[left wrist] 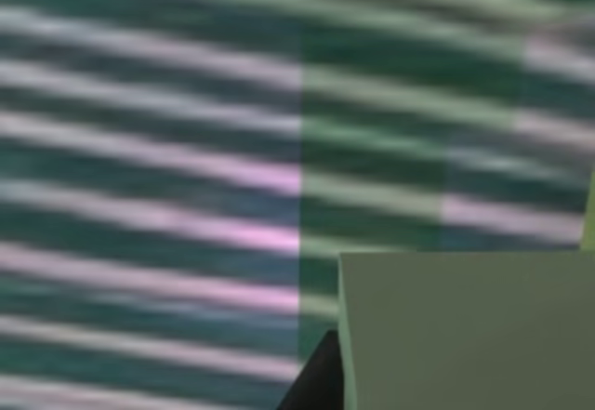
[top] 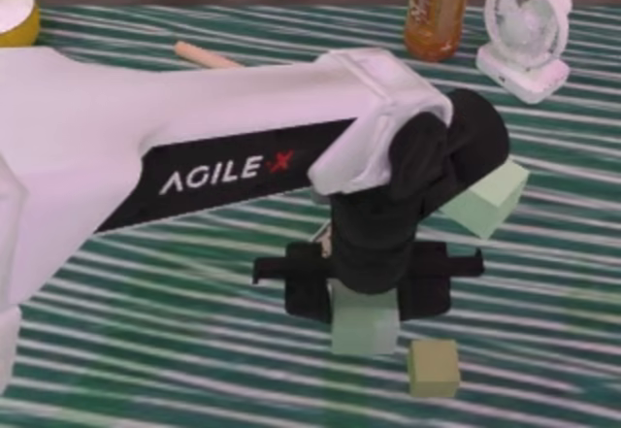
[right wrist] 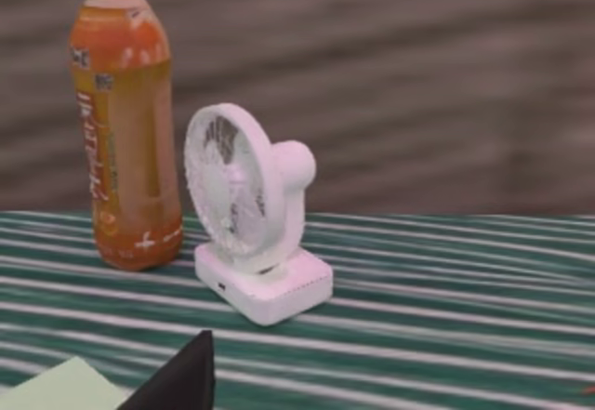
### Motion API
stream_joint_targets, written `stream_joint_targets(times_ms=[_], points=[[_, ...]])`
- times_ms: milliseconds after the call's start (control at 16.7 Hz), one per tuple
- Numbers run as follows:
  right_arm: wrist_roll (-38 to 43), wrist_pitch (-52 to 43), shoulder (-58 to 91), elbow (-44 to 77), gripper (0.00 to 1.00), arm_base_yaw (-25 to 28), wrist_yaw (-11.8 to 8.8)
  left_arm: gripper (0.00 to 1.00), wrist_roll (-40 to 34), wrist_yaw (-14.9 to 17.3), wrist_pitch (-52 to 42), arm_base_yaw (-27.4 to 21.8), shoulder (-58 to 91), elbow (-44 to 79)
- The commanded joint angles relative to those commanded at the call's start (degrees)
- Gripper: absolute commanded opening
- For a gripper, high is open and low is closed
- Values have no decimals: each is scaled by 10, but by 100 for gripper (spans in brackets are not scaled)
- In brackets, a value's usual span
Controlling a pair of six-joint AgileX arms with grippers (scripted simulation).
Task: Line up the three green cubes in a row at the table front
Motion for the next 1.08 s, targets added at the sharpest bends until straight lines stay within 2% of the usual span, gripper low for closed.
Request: stream_joint_targets(times_ms=[360, 660, 1080], points=[[0, 0, 0, 0, 100, 0, 0, 0, -2, 0, 117, -1, 35, -77], [0, 0, 0, 0, 100, 0, 0, 0, -2, 0, 133, -3, 41, -89], [0, 0, 0, 0, 100, 0, 0, 53, -2, 0, 133, -3, 41, -89]])
